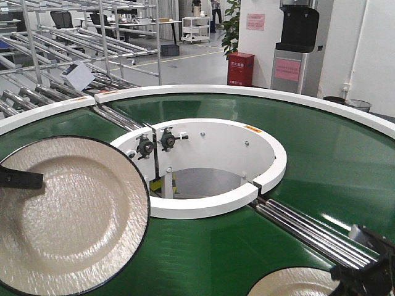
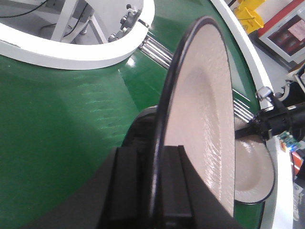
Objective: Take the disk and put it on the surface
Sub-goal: 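Grip each plate rim and lift both plates upright off the conveyor, then hold both plates raised in front of the robot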
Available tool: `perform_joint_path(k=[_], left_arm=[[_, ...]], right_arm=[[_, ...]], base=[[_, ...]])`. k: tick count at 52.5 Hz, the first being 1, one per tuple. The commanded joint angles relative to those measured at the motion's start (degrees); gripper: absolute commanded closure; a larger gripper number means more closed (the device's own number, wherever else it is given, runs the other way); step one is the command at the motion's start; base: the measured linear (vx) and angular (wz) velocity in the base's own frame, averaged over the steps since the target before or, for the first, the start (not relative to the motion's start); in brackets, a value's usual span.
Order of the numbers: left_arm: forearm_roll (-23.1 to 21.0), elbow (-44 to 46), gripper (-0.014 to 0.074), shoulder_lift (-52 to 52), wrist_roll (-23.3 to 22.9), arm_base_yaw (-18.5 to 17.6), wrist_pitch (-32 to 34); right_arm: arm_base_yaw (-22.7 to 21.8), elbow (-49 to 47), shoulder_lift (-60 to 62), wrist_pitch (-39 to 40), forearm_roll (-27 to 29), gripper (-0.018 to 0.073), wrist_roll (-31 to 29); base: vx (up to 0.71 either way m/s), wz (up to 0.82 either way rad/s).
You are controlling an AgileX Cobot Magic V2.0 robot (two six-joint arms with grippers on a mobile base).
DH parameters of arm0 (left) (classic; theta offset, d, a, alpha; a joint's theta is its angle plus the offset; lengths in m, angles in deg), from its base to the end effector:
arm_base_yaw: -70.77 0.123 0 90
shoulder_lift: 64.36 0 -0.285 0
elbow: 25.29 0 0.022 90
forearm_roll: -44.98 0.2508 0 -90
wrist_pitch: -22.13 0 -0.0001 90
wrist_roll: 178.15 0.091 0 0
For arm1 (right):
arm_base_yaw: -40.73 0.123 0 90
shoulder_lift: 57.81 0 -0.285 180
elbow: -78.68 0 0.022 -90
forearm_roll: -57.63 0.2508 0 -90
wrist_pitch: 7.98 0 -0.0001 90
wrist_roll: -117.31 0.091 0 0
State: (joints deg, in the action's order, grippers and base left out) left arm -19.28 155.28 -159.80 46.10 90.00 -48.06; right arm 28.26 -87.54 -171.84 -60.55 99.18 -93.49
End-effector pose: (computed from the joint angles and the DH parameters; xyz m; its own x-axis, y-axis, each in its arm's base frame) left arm 0.3146 0.0280 0.3677 -0.7206 -0.1620 -0.6741 0.4015 0.6951 -0.5963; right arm 0.3405 -0.0262 0.1703 -0.9713 0.1770 -0.1588 0.0713 0.8540 0.5154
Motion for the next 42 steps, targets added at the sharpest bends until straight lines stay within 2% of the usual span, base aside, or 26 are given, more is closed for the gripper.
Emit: perform_joint_path(k=[1,11,22,28,42], left_arm=[[-7.9,1.8,0.0604,2.6,-1.1,-0.4,-0.1],[-7.9,1.8,0.0604,2.6,-1.2,-0.4,-0.1],[-7.8,1.8,0.0604,2.6,-2.9,-0.4,0.0],[-7.7,1.8,0.0604,2.4,-6.0,-0.4,0.0],[-7.8,0.5,0.0604,2.7,-7.6,-0.4,-1.8]], right_arm=[[0.7,-1.1,2.4,-0.2,2.7,0.0575,-0.5],[0.1,-1.1,5.9,-2.1,6.9,0.0572,0.3],[-1.8,-1.1,13.9,-3.5,19.2,0.0569,1.7],[-2.2,-1.1,18.9,-3.7,24.7,0.0568,2.2],[-2.2,-1.1,28.0,-4.9,29.8,0.0568,3.6]], base=[[0.0,0.0],[0.0,0.0],[0.0,0.0],[0.0,0.0],[0.0,0.0]])
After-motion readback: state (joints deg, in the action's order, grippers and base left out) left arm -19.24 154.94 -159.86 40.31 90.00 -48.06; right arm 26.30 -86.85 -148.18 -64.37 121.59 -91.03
